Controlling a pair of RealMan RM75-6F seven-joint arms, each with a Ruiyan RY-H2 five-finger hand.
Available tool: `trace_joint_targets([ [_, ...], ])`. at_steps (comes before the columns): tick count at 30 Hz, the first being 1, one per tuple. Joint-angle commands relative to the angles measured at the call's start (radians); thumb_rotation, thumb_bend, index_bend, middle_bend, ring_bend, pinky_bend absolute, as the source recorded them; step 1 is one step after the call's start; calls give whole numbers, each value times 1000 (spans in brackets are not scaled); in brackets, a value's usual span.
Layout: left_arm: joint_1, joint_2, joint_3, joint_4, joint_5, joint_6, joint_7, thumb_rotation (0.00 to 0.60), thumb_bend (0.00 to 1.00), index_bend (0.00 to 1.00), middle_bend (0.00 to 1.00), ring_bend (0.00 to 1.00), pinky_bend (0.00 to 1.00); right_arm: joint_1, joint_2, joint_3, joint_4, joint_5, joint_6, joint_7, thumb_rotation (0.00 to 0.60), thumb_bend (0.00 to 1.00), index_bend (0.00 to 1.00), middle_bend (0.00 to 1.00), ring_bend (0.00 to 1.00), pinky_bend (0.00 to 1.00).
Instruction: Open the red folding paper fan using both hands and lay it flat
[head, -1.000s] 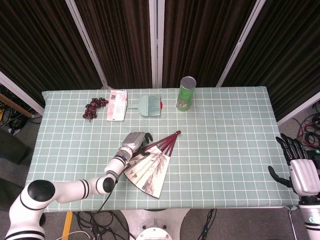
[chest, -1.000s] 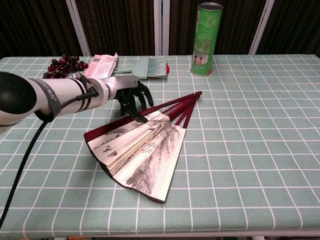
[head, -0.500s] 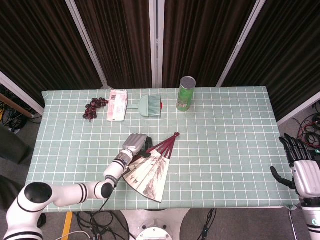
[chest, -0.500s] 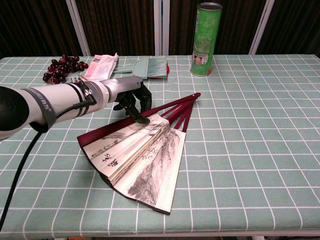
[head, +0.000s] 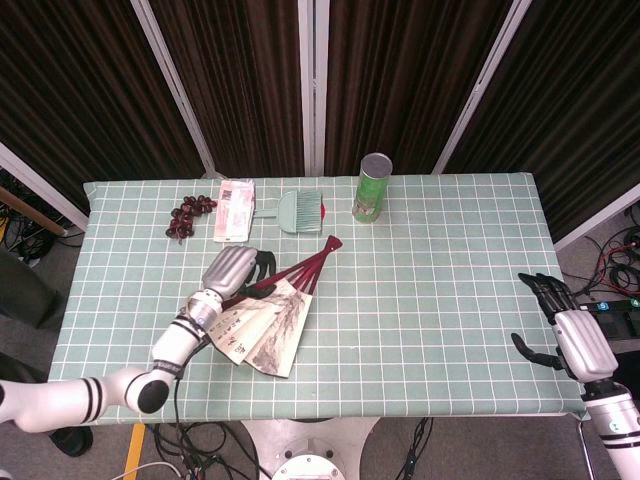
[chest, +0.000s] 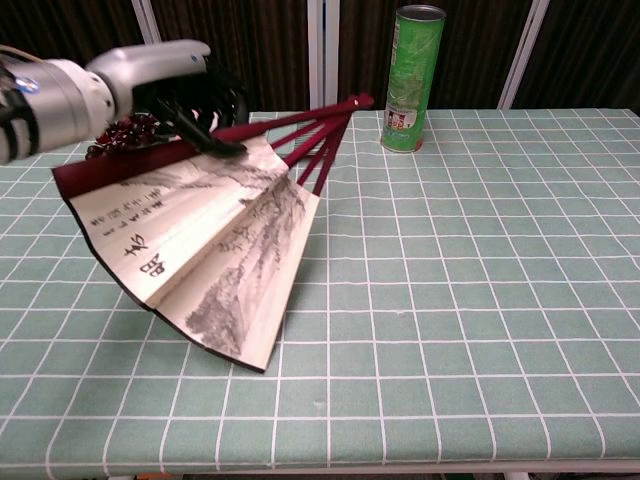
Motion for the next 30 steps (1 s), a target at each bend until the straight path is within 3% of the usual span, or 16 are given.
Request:
trace_joint_targets([
  [1, 106, 110, -2, -100, 173, 122, -154, 600, 371, 585, 714, 729, 879, 105, 0, -14, 8, -38, -131, 189, 600, 322, 91, 179, 18, 60],
  [7, 176, 153, 1, -106, 341, 238, -337, 600, 378, 598, 716, 729, 877, 234, -47, -29, 33, -79, -283, 361, 600, 327, 160, 227, 61, 111],
  [15, 198, 175, 8, -107, 493, 332, -427, 600, 378, 597, 718, 729, 876, 398, -127, 1, 48, -55, -447, 497, 600, 361, 236, 248, 74, 130],
  [30, 183, 191, 6, -168, 600, 382, -395, 600, 379, 597, 721, 729, 870, 590, -237, 157, -26, 167, -602, 301, 600, 378, 251, 220, 74, 131],
])
